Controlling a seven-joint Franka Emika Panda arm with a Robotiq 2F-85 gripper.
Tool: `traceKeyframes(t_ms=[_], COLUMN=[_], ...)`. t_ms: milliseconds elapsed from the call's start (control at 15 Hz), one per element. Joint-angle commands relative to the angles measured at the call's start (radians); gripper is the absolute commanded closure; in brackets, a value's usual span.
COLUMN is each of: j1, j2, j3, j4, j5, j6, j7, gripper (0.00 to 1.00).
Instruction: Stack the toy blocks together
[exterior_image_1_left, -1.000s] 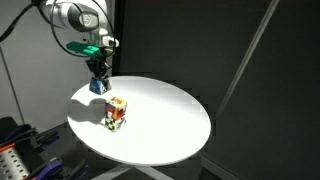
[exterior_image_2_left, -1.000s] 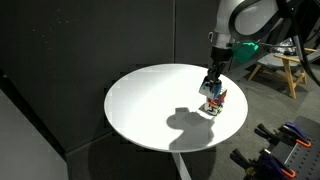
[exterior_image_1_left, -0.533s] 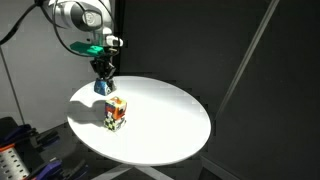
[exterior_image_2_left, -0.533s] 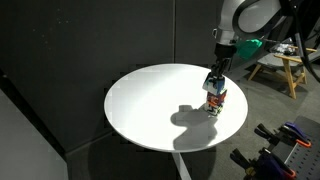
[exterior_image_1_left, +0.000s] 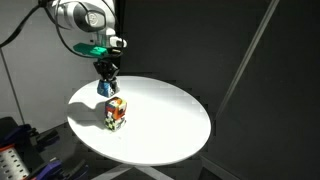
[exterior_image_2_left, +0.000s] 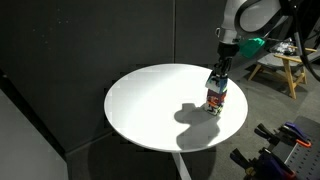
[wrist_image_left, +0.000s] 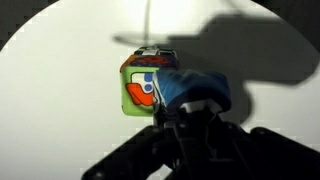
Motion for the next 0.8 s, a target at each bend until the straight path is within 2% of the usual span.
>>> traceKeyframes(t_ms=[0, 267, 733], j1=[-0.011, -0.014, -0.026], j2=[-0.004, 0.007, 0.030], j3=[-0.012, -0.023, -0.036], j4=[0.022, 0.043, 0.083], j5=[0.008, 0.011, 0.008], j6=[-0.046, -0.086, -0.117], j7=[-0.066, -0.110, -0.111], gripper=[0.93, 0.93, 0.93])
